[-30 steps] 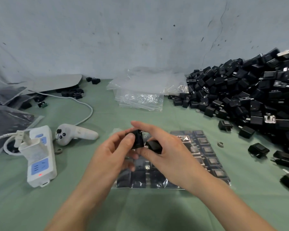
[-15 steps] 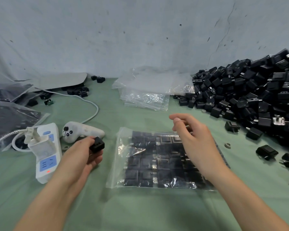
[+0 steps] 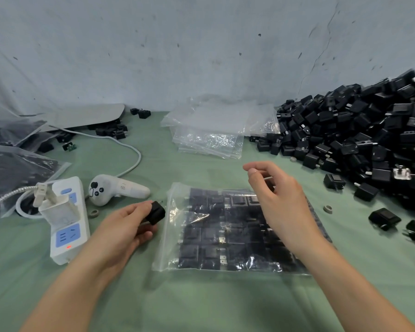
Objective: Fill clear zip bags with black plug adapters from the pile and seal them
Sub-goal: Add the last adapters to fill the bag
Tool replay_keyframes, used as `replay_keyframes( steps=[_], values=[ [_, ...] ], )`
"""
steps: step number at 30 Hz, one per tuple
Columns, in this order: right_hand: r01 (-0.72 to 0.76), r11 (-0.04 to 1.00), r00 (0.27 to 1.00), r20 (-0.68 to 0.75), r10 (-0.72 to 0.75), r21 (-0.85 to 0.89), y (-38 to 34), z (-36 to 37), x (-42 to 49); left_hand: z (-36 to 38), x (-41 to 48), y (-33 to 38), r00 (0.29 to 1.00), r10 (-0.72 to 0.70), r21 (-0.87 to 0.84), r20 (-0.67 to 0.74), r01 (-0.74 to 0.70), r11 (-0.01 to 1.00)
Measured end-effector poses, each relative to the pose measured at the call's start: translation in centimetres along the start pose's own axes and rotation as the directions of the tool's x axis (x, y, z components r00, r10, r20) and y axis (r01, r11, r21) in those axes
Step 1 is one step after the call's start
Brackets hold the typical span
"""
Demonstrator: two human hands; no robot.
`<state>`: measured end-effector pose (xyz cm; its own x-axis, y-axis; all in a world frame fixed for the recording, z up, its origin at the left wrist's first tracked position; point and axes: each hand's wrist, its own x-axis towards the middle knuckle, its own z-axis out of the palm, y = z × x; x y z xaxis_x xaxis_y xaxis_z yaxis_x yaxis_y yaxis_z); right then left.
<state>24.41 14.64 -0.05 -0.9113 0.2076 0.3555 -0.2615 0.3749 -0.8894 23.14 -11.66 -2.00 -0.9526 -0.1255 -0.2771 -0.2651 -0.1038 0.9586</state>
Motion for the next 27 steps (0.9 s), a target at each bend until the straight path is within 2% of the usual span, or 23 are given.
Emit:
replay_keyframes(
  steps=[9, 21, 27],
  values=[
    [0.02, 0.998, 1.0, -0.001, -0.02, -0.056, 0.0, -0.1, -0.1, 0.9, 0.8, -0.7, 0.995, 0.08, 0.016, 0.058, -0.081, 0.997],
    [0.013, 0.998, 1.0, 0.0, -0.013, -0.066, 0.4, -0.3, 0.1, 2.7, 0.9, -0.3, 0.99, 0.054, -0.095, 0.128, -0.042, 0.995],
    [0.026, 0.996, 1.0, -0.002, -0.026, -0.084, 0.5, -0.3, 0.0, 3.3, 0.8, -0.4, 0.996, 0.062, -0.089, 0.066, -0.057, 0.994]
  ],
)
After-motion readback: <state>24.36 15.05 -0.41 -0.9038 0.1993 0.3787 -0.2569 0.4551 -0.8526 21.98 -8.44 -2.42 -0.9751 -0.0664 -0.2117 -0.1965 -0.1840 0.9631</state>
